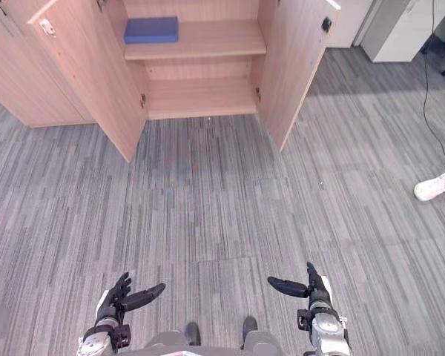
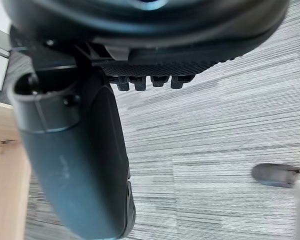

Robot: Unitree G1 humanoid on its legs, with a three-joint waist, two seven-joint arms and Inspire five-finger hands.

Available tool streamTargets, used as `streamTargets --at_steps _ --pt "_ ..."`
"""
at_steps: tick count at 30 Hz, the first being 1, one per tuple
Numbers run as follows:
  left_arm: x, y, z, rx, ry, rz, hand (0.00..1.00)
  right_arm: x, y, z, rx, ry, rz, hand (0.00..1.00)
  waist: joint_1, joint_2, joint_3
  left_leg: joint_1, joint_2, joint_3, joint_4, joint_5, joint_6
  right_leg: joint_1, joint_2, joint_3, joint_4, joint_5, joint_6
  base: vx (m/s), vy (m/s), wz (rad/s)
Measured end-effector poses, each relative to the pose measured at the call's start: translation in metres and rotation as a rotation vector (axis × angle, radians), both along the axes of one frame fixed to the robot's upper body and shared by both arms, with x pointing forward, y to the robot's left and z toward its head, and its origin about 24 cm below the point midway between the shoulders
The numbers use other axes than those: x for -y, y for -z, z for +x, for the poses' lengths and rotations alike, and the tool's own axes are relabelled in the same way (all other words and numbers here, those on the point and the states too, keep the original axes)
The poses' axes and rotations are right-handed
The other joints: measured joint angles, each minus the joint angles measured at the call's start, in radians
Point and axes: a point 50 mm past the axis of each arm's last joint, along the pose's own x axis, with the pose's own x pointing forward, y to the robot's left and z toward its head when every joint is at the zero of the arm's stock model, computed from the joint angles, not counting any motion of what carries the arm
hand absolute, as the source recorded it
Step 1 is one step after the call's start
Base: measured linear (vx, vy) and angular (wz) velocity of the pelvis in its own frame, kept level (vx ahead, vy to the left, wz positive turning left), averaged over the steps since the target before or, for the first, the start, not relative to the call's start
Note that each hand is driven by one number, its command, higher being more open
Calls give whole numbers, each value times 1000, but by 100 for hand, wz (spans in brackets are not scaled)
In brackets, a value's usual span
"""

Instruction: Walk over to the cabinet, pick up the folder, carry it to the office cabinet, place the folder inside the office cabinet, then close the office cabinet door

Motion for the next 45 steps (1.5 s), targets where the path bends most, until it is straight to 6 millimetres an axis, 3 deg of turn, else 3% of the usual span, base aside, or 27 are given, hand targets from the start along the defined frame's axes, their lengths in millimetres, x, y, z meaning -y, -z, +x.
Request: streamTargets --at_steps 4,8,9,11,12,13,14,15,16,18,20,23,24,25,26,27,29,31,32,34,36,38,40,41,42,43,45 --pt "-13 -2 -7 -17 -19 46 100 -7 5 -5 -20 8 30 100 -19 0 35 95 -17 -33 -6 -52 41 -236 -43 -49 438 -49 -30 242 108 15" --pt "-17 -9 9 23 -22 68 100 -3 1 -1 -5 10 22 100 -36 20 73 186 24 -80 -87 -55 24 -342 -3 -138 225 -25 -68 439 -30 42" --pt "-16 -11 15 40 -23 63 100 -2 0 1 -1 9 18 100 -47 33 81 213 45 -98 -120 -50 5 -362 22 -151 123 25 -80 610 -117 72" --pt "-13 -12 23 60 -19 56 100 1 1 -4 -8 11 9 100 -68 40 85 276 75 -124 -147 -62 -57 -361 49 -153 26 242 -139 679 -162 70" --pt "-10 -12 27 70 -14 45 100 1 -4 7 19 5 4 100 -58 61 89 270 109 -123 -112 -33 -112 -372 59 -182 101 194 -166 680 -185 30" --pt "-9 -13 30 74 -9 42 100 0 -6 10 35 1 4 100 -63 52 88 259 106 -123 -77 -2 -141 -365 53 -183 123 158 -166 666 -199 14" --pt "-4 -11 31 73 -11 24 100 1 -11 14 60 -8 -3 100 -64 48 95 229 107 -116 74 77 -138 -306 46 -196 134 109 -167 815 -241 32" --pt "1 -8 28 65 -14 5 100 0 -11 14 65 -16 -7 100 -62 44 100 152 125 -91 322 229 -137 -198 49 -201 79 78 -170 702 -199 27" --pt "3 -7 27 64 -12 -1 100 -2 -11 14 66 -28 -7 100 -57 34 107 94 150 -76 461 238 -148 -137 59 -201 34 74 -171 676 -153 8" --pt "1 -12 30 90 -3 2 100 -13 -15 24 117 -30 26 100 -19 23 124 -100 212 -4 810 127 -84 56 89 -178 -105 69 -178 613 -83 -19" --pt "2 -16 34 115 4 2 100 -21 -19 30 159 -22 51 100 3 -2 137 -237 210 52 788 72 -44 175 86 -158 -209 67 -181 641 -4 -18" --pt "3 -18 37 126 11 0 100 -24 -22 39 185 -24 57 100 39 -31 143 -391 142 68 440 66 -47 270 43 -113 -289 25 -122 569 92 -46" --pt "4 -15 33 111 9 -7 100 -22 -22 41 188 -1 68 100 48 -26 141 -414 105 24 211 135 -64 307 24 -91 -300 -5 -96 480 181 -61" --pt "3 -12 29 93 5 -7 100 -21 -17 37 166 21 75 100 58 -24 138 -398 90 -2 94 291 -63 342 12 -65 -308 -23 -91 643 268 -64" --pt "2 -10 27 74 -1 -6 100 -25 -12 35 140 32 89 100 64 -45 134 -380 64 11 102 310 -31 352 -10 -41 -306 -28 -87 663 302 -28" --pt "0 -14 34 97 -10 1 100 -26 -11 34 130 31 96 100 52 -56 124 -386 39 12 133 268 -5 327 -37 -17 -256 -7 -91 794 371 -10" --pt "-1 -16 35 112 -23 3 100 -28 -8 31 121 34 104 100 51 -63 120 -371 31 35 246 157 30 293 -64 42 -79 -10 -42 708 323 -8" --pt "-3 -14 31 93 -21 8 100 -31 -5 28 103 26 115 100 38 -67 122 -227 9 63 252 56 50 163 -94 100 384 54 144 732 258 -24" --pt "-4 -14 30 91 -21 11 100 -33 -4 27 98 19 115 100 28 -67 122 -186 4 62 236 46 56 127 -97 97 493 52 140 456 97 -10" --pt "-6 -14 28 88 -23 22 100 -37 -1 23 81 -5 115 100 10 -62 118 -40 -3 60 136 33 60 21 -105 24 679 12 50 448 37 -6" --pt "-10 -15 27 90 -29 41 100 -41 1 20 67 -31 120 100 -2 -56 114 111 10 60 10 32 51 -96 -103 -97 609 -42 -47 526 -23 -7" --pt "-11 -15 27 89 -30 43 100 -41 4 15 43 -36 120 100 -9 -46 119 176 35 59 -31 31 49 -171 -78 -162 432 -59 -75 505 -127 11" --pt "-11 -14 27 82 -33 44 100 -41 7 12 20 -42 112 100 -25 -52 115 219 67 44 -55 30 42 -220 -33 -190 164 -2 -76 525 -196 32" --pt "-12 -12 24 70 -32 46 100 -40 10 5 -1 -37 110 100 -30 -63 108 252 68 30 -63 14 -23 -212 0 -181 -81 141 -87 567 -237 45" --pt "-10 -8 21 49 -36 36 100 -35 14 -7 -35 -26 100 100 -31 -66 101 290 81 7 -52 -21 -82 -210 12 -153 -92 320 -151 685 -275 19" --pt "-4 -4 21 34 -45 18 100 -29 13 -3 -43 -28 85 100 -20 -32 99 296 113 2 -40 -22 -88 -226 37 -165 -44 314 -154 556 -206 5" --pt "1 -2 21 29 -40 1 100 -27 10 1 -29 -27 80 100 -27 -22 81 233 143 -39 119 37 -143 -209 45 -175 -2 207 -176 568 -251 4"
